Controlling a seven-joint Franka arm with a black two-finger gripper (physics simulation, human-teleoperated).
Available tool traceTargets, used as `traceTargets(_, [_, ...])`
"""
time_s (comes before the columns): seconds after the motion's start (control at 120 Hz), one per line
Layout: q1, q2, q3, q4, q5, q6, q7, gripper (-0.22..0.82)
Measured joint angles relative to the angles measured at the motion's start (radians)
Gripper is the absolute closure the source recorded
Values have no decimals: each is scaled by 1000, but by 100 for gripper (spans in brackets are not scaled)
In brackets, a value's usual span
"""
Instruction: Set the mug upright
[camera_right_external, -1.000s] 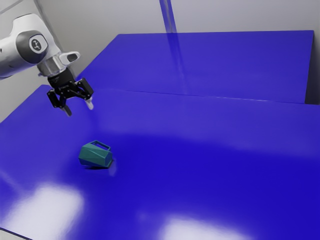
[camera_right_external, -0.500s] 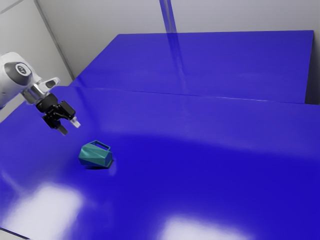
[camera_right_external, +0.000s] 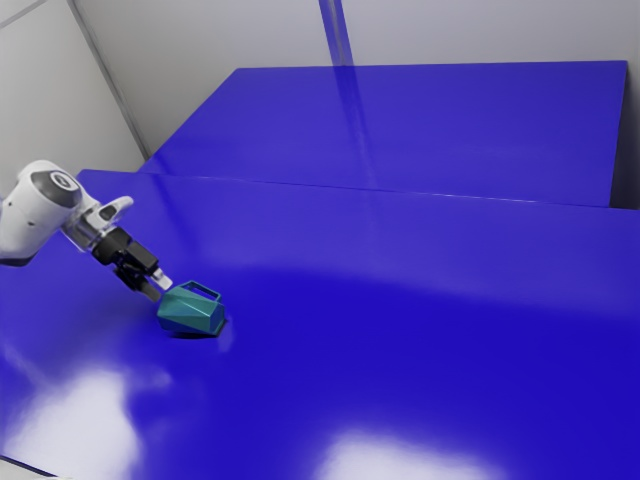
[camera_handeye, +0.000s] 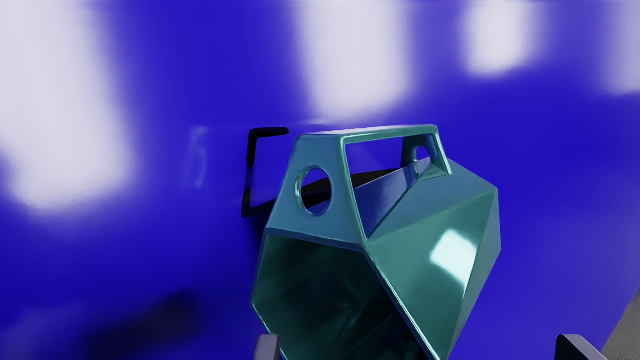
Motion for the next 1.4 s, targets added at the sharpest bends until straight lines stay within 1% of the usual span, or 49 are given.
traceTargets(0.2, [-1, 23, 0, -9, -70, -18, 68, 0])
traceTargets(0.333, [0, 19, 0, -41, -96, -36, 96, 0])
traceTargets(0.375, [0, 16, 0, -51, -103, -40, 104, 2])
traceTargets(0.858, [17, 21, -3, -60, -125, -80, 165, 49])
traceTargets(1.058, [17, 14, -5, -55, -127, -98, 187, 66])
traceTargets(1.167, [17, 12, -5, -53, -128, -102, 197, 71])
traceTargets(1.4, [17, -16, -12, -54, -130, -104, 213, 76])
